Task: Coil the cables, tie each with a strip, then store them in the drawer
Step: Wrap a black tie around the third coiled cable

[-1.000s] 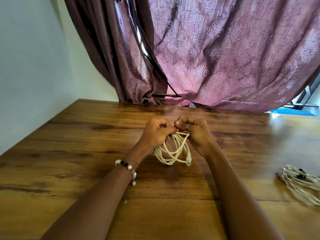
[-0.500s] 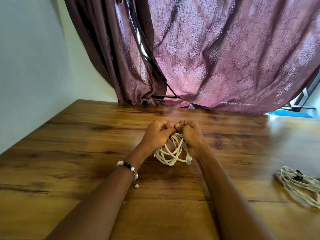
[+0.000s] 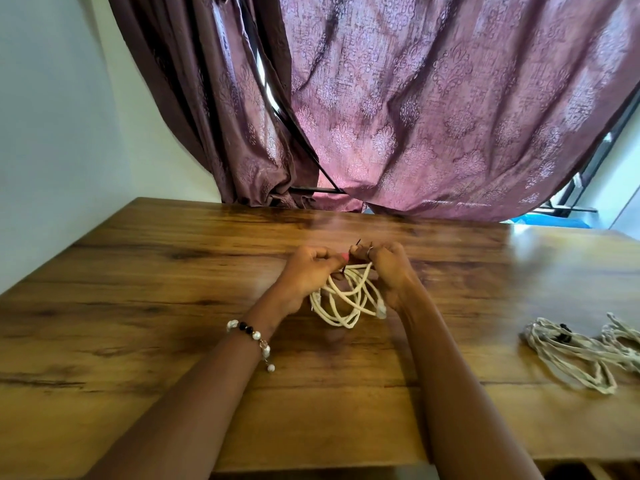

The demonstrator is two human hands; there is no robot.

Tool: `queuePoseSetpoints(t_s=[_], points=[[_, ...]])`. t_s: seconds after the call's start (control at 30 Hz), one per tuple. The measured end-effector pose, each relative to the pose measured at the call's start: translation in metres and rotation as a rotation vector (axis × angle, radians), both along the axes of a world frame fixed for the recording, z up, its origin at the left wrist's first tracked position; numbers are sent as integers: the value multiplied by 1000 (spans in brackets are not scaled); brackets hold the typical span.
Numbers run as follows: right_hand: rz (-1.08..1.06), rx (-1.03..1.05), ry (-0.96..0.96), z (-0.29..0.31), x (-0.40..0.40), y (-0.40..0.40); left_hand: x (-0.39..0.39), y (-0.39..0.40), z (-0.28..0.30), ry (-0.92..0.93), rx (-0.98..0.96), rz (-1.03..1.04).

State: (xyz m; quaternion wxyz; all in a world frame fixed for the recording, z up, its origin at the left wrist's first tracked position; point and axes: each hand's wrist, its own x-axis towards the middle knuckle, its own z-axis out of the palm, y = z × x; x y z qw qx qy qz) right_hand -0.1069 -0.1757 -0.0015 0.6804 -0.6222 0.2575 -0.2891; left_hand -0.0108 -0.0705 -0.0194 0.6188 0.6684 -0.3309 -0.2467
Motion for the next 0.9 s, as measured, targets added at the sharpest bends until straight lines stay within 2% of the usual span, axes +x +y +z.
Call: queuePoseSetpoints(t_s=[0.07, 0.17, 0.27, 0.37, 0.57, 0.63, 0.83, 0.9], points=[[-47, 58, -5, -2, -8, -1, -2, 2, 1, 57, 35, -19], [-180, 105, -40, 1, -26, -4, -15, 3, 6, 186, -10, 0], [-309, 48, -7, 9, -55, -8, -39, -1, 13, 380, -66, -67], [-411, 2, 27, 23, -93, -10, -70, -9, 15, 515, -20, -190], [-566, -140, 92, 50, -178, -4, -139, -34, 20, 662, 91, -346], [-632, -166, 116, 50, -205, -5, -153, -45, 18, 596, 110, -351], [-1011, -320, 336, 22, -278, -37, -171, -73, 16, 123, 166, -278], [-1052, -367, 406, 13, -292, -44, -171, -80, 11, 20, 225, -297]])
